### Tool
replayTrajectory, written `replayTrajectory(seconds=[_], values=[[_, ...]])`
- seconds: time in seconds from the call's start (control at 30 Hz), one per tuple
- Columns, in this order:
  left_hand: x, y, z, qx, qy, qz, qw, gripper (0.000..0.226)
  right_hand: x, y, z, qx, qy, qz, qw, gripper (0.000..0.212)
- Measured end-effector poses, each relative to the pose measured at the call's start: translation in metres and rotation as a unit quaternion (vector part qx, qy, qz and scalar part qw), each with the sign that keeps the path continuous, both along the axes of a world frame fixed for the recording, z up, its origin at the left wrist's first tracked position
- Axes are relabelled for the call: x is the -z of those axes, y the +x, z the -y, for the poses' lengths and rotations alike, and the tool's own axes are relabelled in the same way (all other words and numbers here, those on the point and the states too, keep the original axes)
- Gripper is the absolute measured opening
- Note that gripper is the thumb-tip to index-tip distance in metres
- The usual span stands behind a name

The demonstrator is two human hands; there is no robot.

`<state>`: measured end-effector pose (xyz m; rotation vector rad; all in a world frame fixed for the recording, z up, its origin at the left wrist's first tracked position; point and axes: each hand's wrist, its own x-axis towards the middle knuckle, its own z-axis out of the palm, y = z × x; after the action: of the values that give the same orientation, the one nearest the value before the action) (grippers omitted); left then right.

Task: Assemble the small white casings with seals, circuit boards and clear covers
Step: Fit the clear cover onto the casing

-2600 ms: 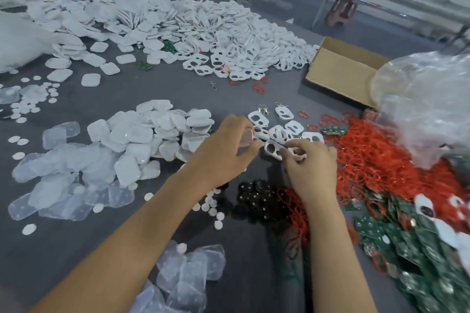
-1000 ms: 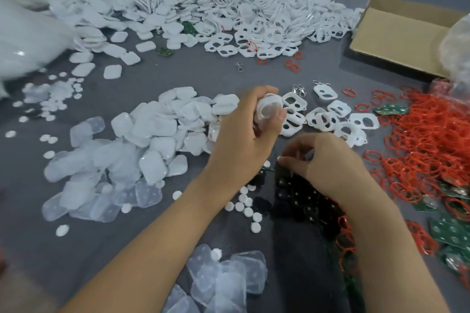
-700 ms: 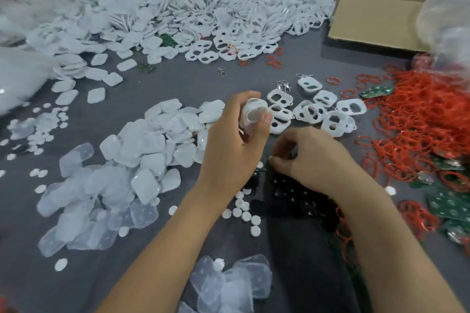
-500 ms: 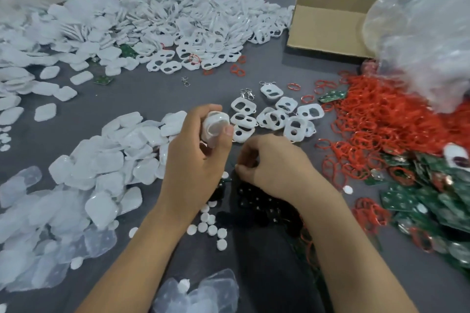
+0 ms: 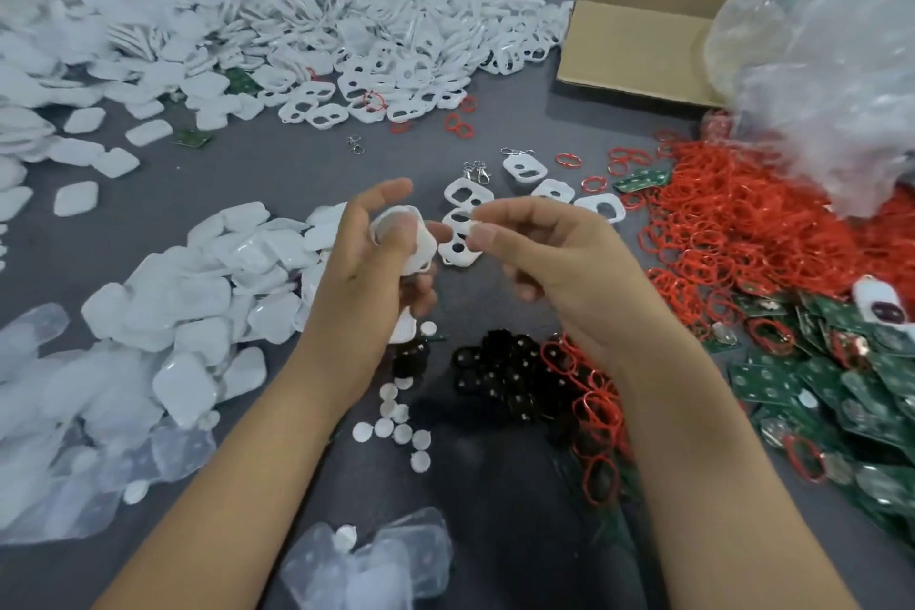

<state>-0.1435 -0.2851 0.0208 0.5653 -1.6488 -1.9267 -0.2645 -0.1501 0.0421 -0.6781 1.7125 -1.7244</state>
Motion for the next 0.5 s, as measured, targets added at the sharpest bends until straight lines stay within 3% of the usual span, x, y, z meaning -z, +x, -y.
replayTrajectory(seconds=[0.07,0.13,0.3,0.4,0.5], values=[[-0.007,-0.004,-0.002,0.024,0.136,-0.027,0.99,0.022,-0.003,0.001,0.0,-0.002,-0.016,0.001,1.0,0.009],[-0.011,-0.005,-0.004,0.052,0.216,-0.041,0.974,0.035,-0.006,0.004,0.001,-0.002,-0.013,-0.019,1.0,0.011],[-0.011,-0.003,-0.005,0.104,0.282,-0.02,0.954,0.064,-0.013,0.013,0.005,-0.02,0.0,-0.136,0.991,0.007],[-0.009,-0.001,-0.001,0.066,0.344,-0.029,0.936,0.048,-0.01,0.012,0.005,0.049,0.041,-0.214,0.975,0.008],[-0.011,0.003,0.014,0.027,0.324,-0.004,0.946,0.015,-0.007,0.007,0.003,0.05,0.103,-0.223,0.968,0.017]])
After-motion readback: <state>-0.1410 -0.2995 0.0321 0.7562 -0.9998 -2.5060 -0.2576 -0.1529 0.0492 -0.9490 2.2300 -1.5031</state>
